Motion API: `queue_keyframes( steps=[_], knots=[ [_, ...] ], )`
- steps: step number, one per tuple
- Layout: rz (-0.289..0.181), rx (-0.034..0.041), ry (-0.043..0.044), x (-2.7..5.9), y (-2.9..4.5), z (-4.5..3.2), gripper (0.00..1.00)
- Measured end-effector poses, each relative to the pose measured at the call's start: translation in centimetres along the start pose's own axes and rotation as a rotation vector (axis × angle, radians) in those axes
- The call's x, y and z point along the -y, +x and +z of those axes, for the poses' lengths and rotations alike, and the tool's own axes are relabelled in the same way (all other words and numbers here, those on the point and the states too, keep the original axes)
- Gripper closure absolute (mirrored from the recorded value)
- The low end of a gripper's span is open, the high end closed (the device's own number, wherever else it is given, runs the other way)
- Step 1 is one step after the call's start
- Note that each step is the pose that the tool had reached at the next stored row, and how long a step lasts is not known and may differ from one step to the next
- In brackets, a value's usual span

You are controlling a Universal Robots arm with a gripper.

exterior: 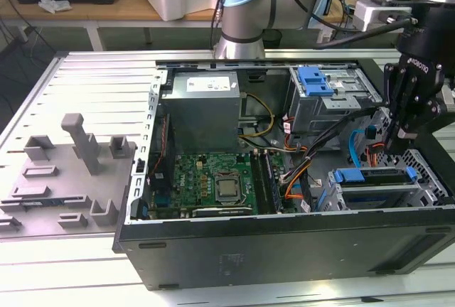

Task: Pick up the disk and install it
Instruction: 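Insert the first disk wire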

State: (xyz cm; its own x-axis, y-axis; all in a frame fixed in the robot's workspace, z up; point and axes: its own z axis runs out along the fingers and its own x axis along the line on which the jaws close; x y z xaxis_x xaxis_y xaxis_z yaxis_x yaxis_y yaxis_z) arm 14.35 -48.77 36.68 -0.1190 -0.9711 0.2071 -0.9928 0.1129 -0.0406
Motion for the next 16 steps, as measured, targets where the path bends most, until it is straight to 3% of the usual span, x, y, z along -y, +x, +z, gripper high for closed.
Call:
queue_keyframes(
  steps=[11, 12, 16],
  knots=[
    [-0.003, 0.0019, 0.0005, -0.01, -0.01, 0.33, 0.83],
    [-0.003, 0.005, 0.0001, 0.0, 0.06, 0.34, 0.83],
    [-0.003, 0.0325, -0.0032, 0.04, 0.43, 0.41, 0.83]
  ],
)
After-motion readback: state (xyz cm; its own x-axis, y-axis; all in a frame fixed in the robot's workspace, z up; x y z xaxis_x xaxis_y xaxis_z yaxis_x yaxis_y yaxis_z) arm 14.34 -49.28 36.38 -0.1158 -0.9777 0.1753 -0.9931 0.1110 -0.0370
